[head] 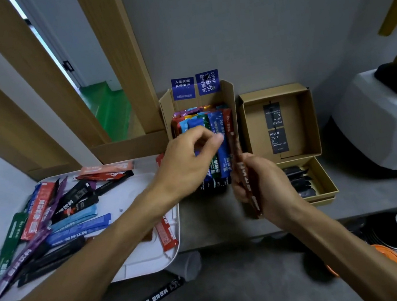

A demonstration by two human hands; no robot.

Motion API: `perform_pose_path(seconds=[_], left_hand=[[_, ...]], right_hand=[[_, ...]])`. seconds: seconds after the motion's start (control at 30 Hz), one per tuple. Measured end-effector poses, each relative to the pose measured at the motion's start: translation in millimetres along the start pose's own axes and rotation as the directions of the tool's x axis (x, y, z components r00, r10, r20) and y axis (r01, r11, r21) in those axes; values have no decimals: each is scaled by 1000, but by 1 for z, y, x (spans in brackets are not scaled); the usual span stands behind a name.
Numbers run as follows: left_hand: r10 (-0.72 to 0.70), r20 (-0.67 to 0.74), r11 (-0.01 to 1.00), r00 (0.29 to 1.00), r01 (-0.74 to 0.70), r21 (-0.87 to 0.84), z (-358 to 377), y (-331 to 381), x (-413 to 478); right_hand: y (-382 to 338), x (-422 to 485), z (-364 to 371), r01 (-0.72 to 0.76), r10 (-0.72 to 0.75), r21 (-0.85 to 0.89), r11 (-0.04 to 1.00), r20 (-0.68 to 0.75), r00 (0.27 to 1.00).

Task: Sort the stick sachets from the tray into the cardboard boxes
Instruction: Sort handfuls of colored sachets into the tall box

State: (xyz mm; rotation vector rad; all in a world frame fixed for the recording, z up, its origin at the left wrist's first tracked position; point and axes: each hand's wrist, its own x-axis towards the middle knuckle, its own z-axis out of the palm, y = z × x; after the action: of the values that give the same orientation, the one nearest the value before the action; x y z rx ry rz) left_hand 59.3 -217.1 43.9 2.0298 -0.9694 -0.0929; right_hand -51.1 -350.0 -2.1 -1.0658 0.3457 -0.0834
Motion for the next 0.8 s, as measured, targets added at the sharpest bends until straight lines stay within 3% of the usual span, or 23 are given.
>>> perform_pose_path(seconds=[0.07,0.17,0.43,0.53,0.73,0.8], left_hand=[[-66,36,990,997,70,-124,-8,8,4],[-90,0,993,996,89,-80,-19,6,7],[-119,-97,993,988,117,-27,-35,-2,7],[-85,-123,996,989,88,19,-40,-1,6],[-53,-329,998,943,65,26,-52,-6,1],[-74,-334,996,940,87,25,-51,-12,-4]], right_hand=[[-1,-3,6,139,-152,-221,965,-40,988],[-1,-5,13,254,-273,-332,908,-11,962],[8,-3,17,190,-194,-460,867,40,980],[11,6,18,181,-218,-565,805,1,976],[21,41,40,179,-338,-746,642,-66,939],[31,50,49,160,-378,-828,538,-67,924]])
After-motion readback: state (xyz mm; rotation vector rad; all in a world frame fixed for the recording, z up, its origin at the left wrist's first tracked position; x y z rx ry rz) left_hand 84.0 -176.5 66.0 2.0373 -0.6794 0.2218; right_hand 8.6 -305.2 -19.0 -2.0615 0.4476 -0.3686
